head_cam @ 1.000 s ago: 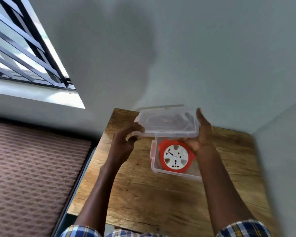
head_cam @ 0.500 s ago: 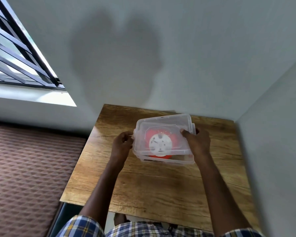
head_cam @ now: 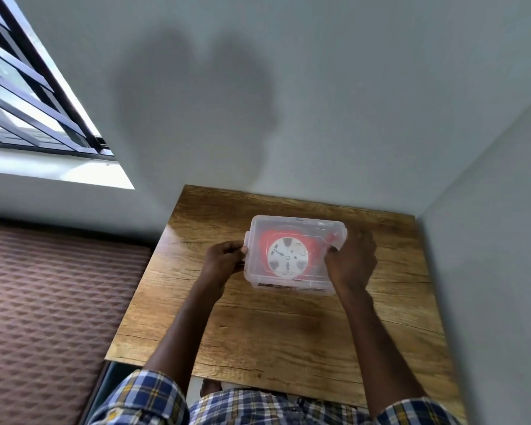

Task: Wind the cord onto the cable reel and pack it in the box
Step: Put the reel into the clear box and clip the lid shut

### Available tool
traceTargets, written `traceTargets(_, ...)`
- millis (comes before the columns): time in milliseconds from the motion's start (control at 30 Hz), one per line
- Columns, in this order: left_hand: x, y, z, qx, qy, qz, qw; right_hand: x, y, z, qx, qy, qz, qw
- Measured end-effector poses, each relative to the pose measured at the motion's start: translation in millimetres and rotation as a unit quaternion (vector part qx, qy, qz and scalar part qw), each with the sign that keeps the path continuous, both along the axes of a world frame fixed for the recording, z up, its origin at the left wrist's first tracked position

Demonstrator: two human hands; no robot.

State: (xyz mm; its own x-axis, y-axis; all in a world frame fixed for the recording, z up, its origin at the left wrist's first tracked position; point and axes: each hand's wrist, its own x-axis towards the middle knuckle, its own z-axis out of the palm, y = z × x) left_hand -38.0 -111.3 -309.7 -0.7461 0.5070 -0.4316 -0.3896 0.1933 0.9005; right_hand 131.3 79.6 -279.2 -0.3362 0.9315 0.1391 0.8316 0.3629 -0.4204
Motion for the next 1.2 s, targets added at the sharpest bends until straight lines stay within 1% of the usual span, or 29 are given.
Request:
traceTargets(67,-2.6,0.7,-4.8,0.002,-0.032,0.001,0.999,-16.0,-8.9,3.6,0.048,0.001,0.093,0.995)
traceTargets(133,-5.1,0.7,-6.7,0.007,-0.055,-0.006,0.998,-38.5,-28.6,2.2,0.043,0.002,0.209,0.977)
traceTargets(200,-7.1,0.9,-5.6,0.01,-0.069,-0.024,0.997,-57.7,-53.9,-9.9,0.019,-0.033,0.314,0.949)
traceTargets(267,-8.9,1.2,-6.0,0.007,-0.075,-0.043,0.996,-66.3,-70.5,-28.0,0.011,-0.09,0.358,0.929)
traceTargets(300,-9.3,1.8,-6.5,0.006,-0.079,-0.046,0.996,-66.4,-73.1,-36.1,0.018,-0.109,0.36,0.926)
traceTargets(367,-8.0,3.2,-6.7,0.006,-0.088,-0.04,0.995,-64.1,-72.1,-45.1,0.035,-0.117,0.351,0.928)
traceTargets(500,-5.4,4.9,-4.3,0.003,-0.104,-0.016,0.994,-64.8,-71.2,-42.3,0.013,-0.113,0.352,0.929)
traceTargets(600,-6.3,5.3,-1.6,-0.013,-0.082,-0.037,0.996,-51.8,-59.2,-38.4,-0.008,-0.082,0.314,0.946)
traceTargets(733,-6.8,7.6,0.1,-0.039,-0.057,-0.045,0.997,-30.1,-44.6,-35.9,0.018,-0.077,0.276,0.958)
traceTargets(800,-8.3,8.3,-0.3,-0.046,-0.053,-0.052,0.996,-20.7,-34.5,-35.5,0.036,-0.061,0.228,0.971)
traceTargets(833,-10.0,7.9,-0.6,-0.046,-0.053,-0.057,0.996,-15.8,-28.6,-35.5,0.039,-0.065,0.202,0.976)
traceTargets(900,-13.6,6.1,1.6,-0.058,-0.044,-0.064,0.995,-8.1,-18.2,-35.7,0.029,-0.103,0.174,0.979)
traceTargets(967,-15.3,9.2,5.6,-0.093,-0.004,-0.082,0.992,-5.2,-11.8,-37.1,-0.001,-0.134,0.182,0.974)
traceTargets(1033,-15.1,14.4,12.5,-0.141,0.096,-0.085,0.982,-5.1,-11.6,-36.3,-0.016,-0.12,0.186,0.975)
traceTargets(1067,-14.8,19.1,16.3,-0.166,0.172,-0.076,0.968,-4.8,-12.1,-34.4,-0.018,-0.091,0.175,0.98)
traceTargets(1133,-12.4,35.7,22.8,-0.188,0.338,-0.071,0.92,0.2,-11.7,-28.5,-0.02,-0.006,0.12,0.993)
traceTargets(1167,-8.6,45.9,25.8,-0.18,0.4,-0.086,0.894,4.2,-10.6,-27.2,-0.027,0.037,0.088,0.995)
traceTargets(1200,-2.5,57.7,31.2,-0.165,0.438,-0.116,0.876,8.0,-8.2,-26.0,-0.051,0.083,0.071,0.993)
